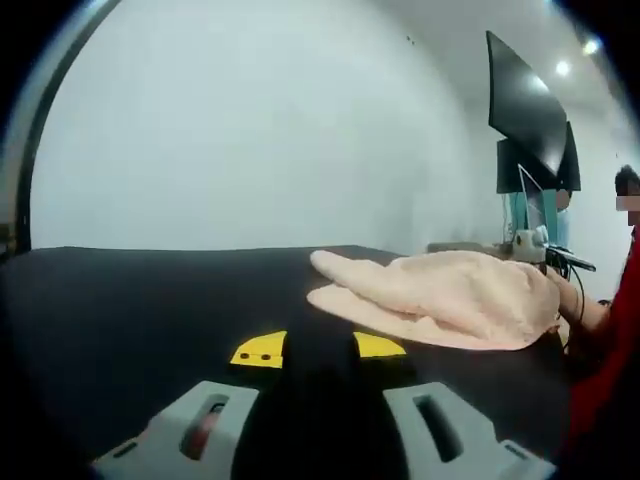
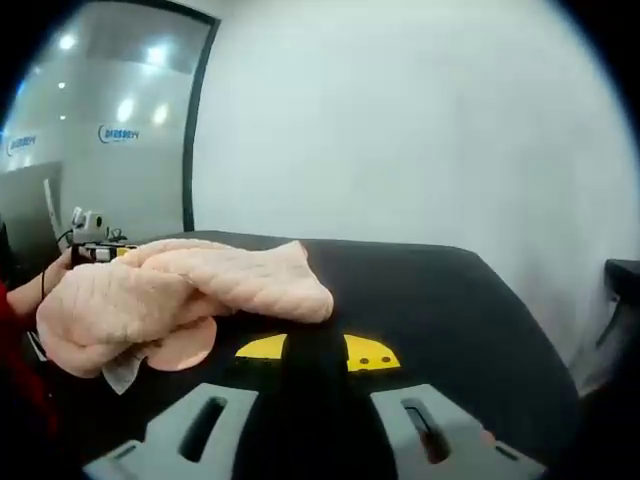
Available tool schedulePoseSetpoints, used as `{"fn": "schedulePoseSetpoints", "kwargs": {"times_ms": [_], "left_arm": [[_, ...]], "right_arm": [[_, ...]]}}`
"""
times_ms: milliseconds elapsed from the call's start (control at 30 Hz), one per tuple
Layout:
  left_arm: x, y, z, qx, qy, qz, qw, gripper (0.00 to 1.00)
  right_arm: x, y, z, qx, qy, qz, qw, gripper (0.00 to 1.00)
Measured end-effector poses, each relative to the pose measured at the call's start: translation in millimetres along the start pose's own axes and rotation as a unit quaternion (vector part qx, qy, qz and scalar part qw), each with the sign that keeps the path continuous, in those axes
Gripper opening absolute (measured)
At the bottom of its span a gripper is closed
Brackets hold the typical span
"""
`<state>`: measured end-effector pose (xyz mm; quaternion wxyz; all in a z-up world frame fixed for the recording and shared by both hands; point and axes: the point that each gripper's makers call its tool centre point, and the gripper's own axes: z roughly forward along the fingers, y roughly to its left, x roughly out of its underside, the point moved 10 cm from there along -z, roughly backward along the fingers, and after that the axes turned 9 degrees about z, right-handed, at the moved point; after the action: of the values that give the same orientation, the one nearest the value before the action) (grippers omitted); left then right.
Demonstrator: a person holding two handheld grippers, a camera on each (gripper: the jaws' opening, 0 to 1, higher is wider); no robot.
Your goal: Fold the towel on the table until its edges align and the towel forms a compact rectangular stack.
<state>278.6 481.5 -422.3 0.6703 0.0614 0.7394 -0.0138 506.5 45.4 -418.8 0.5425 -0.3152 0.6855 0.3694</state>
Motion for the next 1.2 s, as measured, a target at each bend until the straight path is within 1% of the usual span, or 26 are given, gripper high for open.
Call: {"fn": "schedulePoseSetpoints", "kwargs": {"times_ms": [400, 533, 600, 633, 767, 867, 1000, 1200], "left_arm": [[0.2, 0.1, 0.3, 0.0, 0.001, 0.001, 1.0, 0.26], [-0.2, -0.1, 0.1, 0.0, -0.001, 0.0, 1.0, 0.26], [-0.3, 0.0, -0.2, 0.001, -0.002, -0.001, 1.0, 0.26], [-0.4, 0.2, -0.1, 0.001, -0.003, -0.001, 1.0, 0.26], [-0.6, 0.3, 0.2, 0.002, -0.004, -0.002, 1.0, 0.26], [-1.0, 0.7, -0.3, 0.002, -0.008, -0.004, 1.0, 0.26], [-0.3, 1.2, 0.5, 0.003, -0.006, -0.003, 1.0, 0.26], [-0.1, 1.1, 0.7, 0.002, -0.005, -0.001, 1.0, 0.26]], "right_arm": [[-0.4, -4.0, 1.7, -0.003, 0.0, 0.003, 1.0, 0.17], [-4.2, -3.2, -0.5, -0.013, -0.022, 0.003, 0.9997, 0.17], [-7.0, -1.7, -0.8, -0.027, -0.036, -0.002, 0.999, 0.17], [-7.4, -1.2, -0.4, -0.031, -0.038, -0.003, 0.9988, 0.17], [-6.1, -1.3, 1.1, -0.032, -0.032, -0.007, 0.999, 0.17], [-6.0, -0.5, 0.8, -0.032, -0.034, -0.01, 0.9989, 0.17], [-3.9, -4.4, 4.4, -0.028, -0.022, -0.008, 0.9993, 0.17], [-3.0, -1.3, 2.0, -0.024, -0.022, -0.012, 0.9994, 0.17]]}}
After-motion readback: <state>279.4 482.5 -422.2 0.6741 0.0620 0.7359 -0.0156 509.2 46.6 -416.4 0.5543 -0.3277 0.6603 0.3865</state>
